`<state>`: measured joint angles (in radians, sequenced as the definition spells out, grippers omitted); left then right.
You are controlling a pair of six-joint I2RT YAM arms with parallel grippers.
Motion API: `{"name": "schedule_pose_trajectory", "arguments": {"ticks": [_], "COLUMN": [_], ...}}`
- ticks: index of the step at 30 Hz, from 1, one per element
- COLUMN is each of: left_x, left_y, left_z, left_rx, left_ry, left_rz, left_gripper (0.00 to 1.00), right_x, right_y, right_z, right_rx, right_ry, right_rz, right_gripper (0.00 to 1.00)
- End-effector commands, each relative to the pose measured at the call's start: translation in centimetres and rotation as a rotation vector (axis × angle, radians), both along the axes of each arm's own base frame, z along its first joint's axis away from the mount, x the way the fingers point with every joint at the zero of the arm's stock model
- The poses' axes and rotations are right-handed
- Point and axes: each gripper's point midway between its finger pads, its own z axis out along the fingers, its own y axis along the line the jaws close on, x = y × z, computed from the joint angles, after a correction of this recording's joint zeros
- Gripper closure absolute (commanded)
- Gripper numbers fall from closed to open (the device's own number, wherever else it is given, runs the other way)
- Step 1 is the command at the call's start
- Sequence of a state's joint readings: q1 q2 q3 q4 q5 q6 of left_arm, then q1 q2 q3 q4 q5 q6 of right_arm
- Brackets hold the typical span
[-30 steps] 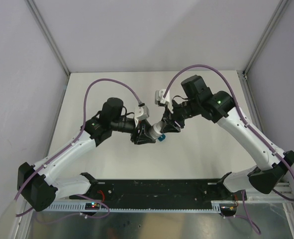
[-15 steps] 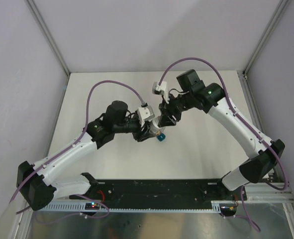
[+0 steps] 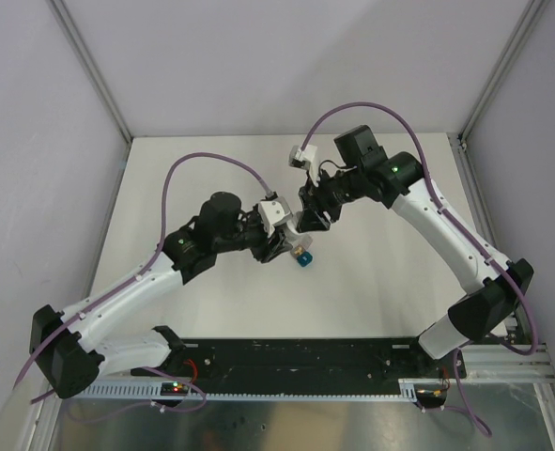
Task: Sort the pills into containers
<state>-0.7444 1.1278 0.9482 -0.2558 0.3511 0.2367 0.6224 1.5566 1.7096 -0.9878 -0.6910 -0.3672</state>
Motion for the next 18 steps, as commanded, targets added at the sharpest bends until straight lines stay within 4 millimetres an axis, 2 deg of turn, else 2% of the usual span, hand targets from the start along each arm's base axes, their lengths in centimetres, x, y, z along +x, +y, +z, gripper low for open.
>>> {"name": "schedule_pose_trajectory", "arguments": {"ticks": [1, 5, 7, 11, 18], "left_x": [1.4, 1.2, 1.1, 0.7, -1.0], "left_y": [0.2, 0.1, 0.1, -0.2, -0.9], "left_z": [2.5, 2.4, 2.4, 2.4, 2.9], "left_rx": [-0.055, -0.056, -0.058, -0.067, -0.104], "left_ry": [-0.102, -0.099, -0.098, -0.089, -0.068], "left_rz": [0.049, 0.038, 0.032, 0.004, -0.090], "left_gripper": [1.00, 1.00, 1.00, 1.00, 1.00], "right_x": [-1.4, -1.6, -1.7, -1.5, -0.7], "right_y": [0.2, -0.2, -0.4, -0.5, -0.3], "right_z": [1.5, 2.1, 2.4, 2.5, 2.5], "right_rx": [0.037, 0.044, 0.046, 0.045, 0.058], "right_ry": [0.027, -0.002, -0.011, -0.024, -0.029], "right_rz": [0.027, 0.024, 0.022, 0.009, -0.015], "right_gripper": [0.41, 0.26, 0.21, 0.17, 0.15]}}
